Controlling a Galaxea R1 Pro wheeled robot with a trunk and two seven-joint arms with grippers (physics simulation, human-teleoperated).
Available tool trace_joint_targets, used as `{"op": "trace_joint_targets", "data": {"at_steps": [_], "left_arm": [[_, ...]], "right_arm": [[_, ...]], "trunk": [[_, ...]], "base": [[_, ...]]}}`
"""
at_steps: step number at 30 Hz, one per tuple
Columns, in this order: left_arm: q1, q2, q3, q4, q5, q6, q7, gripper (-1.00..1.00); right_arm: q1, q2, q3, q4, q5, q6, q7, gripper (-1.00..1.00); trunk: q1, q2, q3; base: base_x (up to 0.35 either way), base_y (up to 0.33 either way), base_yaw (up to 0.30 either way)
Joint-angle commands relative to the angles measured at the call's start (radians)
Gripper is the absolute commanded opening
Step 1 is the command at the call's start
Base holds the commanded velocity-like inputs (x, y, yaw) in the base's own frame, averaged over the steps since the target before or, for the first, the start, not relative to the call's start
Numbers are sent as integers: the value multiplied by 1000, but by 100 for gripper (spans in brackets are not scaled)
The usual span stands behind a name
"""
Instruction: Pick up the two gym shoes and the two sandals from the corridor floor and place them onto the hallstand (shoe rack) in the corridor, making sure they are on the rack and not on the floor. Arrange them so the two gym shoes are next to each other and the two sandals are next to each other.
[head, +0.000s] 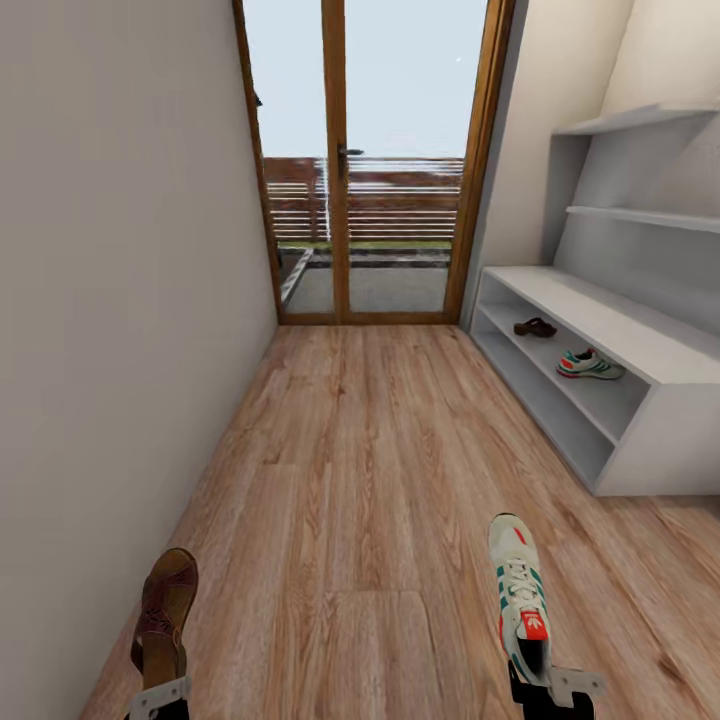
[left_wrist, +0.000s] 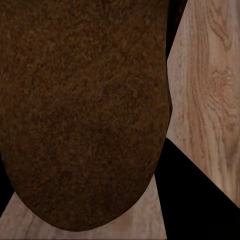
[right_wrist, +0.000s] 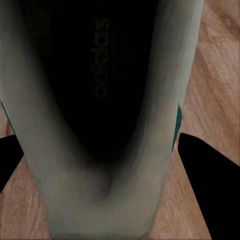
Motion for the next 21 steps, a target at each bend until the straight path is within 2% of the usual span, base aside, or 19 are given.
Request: {"op": "trace_joint_targets", "data": {"at_steps": [1, 21], "left_arm": [[-1, -1, 8, 1, -11, -4, -2, -100], [-1, 0, 8, 1, -10, -4, -3, -100]], "right_arm": [[-1, 0, -4, 1, 8, -3, -4, -100], [-1, -1, -3, 2, 12, -3, -3, -100]], "trunk": [[0, 0, -1], [0, 0, -1]], "base": [[340, 0, -15], [340, 0, -2]]}}
